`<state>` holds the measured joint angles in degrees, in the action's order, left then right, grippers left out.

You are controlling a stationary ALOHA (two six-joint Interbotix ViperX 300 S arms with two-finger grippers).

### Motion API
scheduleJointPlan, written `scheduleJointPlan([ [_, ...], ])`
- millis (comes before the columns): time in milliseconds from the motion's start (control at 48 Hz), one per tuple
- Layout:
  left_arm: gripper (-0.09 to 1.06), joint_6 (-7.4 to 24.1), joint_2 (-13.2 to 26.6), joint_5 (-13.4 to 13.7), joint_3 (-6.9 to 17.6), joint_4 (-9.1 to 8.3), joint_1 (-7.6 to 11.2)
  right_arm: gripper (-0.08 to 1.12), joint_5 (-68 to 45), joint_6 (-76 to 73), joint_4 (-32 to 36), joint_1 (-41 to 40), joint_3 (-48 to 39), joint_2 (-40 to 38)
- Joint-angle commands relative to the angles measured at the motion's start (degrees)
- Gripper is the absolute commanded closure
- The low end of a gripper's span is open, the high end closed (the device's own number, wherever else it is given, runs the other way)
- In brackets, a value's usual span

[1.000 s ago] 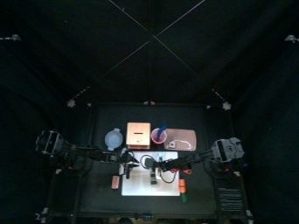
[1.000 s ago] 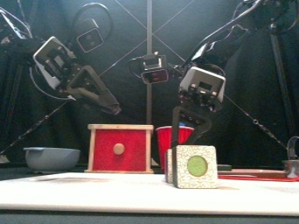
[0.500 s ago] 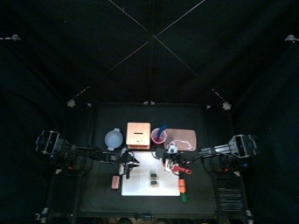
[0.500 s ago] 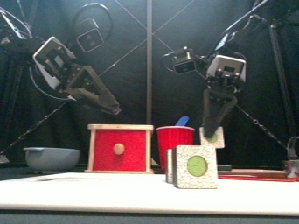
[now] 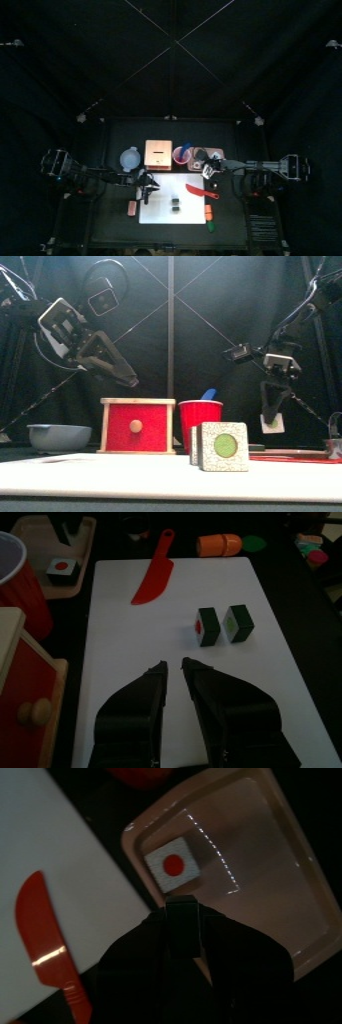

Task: Place sushi on board then cut the sushi with the knife then place the pieces on the plate
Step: Place the 4 sushi pieces on the plate

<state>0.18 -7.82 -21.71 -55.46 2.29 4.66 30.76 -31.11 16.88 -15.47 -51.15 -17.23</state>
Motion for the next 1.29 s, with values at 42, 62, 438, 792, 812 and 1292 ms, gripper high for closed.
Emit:
scheduleJointPlan([
  [42, 0.33, -0.09, -0.26, -0.26, 0.79, 0.18, -0.18, 0.51, -2.37, -0.09, 1.14, -2.20, 0.26, -0.09],
  [62, 0.33, -0.09, -0.35, -0.26, 0.79, 0.18, -0.26, 0.50, -2.72, 0.00, 1.23, -2.37, 0.26, 0.09],
  [438, 0.33, -0.09, -0.35, -0.35, 0.79, 0.44, -0.18, 0.12, -3.34, 0.09, 1.49, -2.90, 0.00, 1.93],
  [792, 0.33, -0.09, -0.26, -0.26, 0.88, 0.44, -0.18, 0.11, -7.65, 0.00, 0.62, 7.91, 3.34, -0.35],
  [812, 0.33, -0.09, -0.26, -0.26, 0.88, 0.44, -0.18, 0.11, -8.17, 0.00, 0.62, 9.14, 3.87, -0.09],
  [1292, 0.33, -0.09, -0.26, -0.26, 0.62, 0.44, -0.26, 0.11, -11.95, 0.18, -0.53, 23.64, 15.73, 12.39],
])
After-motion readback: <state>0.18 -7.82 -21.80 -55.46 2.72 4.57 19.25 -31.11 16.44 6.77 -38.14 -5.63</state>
